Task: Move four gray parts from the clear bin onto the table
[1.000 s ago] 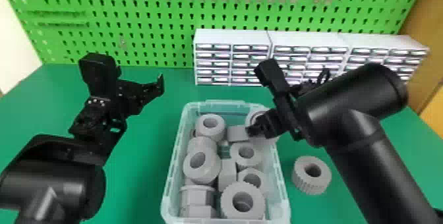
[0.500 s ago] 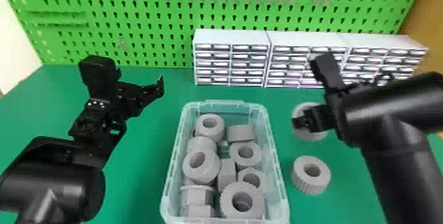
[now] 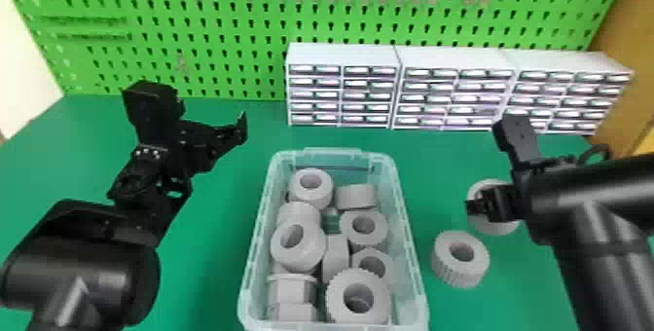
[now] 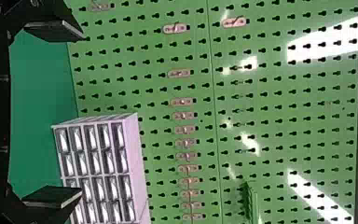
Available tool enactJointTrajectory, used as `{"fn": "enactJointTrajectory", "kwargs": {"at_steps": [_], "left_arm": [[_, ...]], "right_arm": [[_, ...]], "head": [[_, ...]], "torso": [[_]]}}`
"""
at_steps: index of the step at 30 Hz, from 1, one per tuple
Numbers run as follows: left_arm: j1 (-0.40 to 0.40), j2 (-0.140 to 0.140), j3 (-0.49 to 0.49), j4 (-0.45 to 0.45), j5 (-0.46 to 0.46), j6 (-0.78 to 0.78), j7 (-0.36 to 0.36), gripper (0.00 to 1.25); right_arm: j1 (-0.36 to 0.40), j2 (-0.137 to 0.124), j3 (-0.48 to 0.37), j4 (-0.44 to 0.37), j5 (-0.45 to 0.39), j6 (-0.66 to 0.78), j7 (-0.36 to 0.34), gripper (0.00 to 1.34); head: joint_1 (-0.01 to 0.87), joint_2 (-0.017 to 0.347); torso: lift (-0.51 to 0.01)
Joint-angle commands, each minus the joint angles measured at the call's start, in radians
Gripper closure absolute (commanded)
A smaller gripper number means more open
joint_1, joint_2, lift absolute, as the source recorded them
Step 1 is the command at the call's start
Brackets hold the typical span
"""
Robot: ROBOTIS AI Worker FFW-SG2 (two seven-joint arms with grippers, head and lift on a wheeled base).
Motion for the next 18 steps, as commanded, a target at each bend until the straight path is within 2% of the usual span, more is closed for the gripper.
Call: {"fn": "enactJointTrajectory", "kwargs": {"at_steps": [1, 5, 18], "left_arm": [[0.000, -0.001, -0.003, 0.004, 0.006, 0.000, 0.000, 0.12], [-0.002, -0.001, -0.008, 0.008, 0.009, 0.000, 0.000, 0.12], [-0.003, -0.001, -0.017, 0.015, 0.014, 0.000, 0.000, 0.12]], "right_arm": [[0.011, 0.004, -0.015, 0.036, 0.057, -0.035, 0.000, 1.01], [0.028, 0.004, -0.049, 0.068, 0.085, -0.081, 0.000, 1.01], [0.027, 0.012, -0.121, 0.174, 0.066, -0.181, 0.000, 1.01]], "head": [[0.678, 0.034], [0.678, 0.034], [0.678, 0.034]], "torso": [[-0.050], [-0.050], [-0.050]]}}
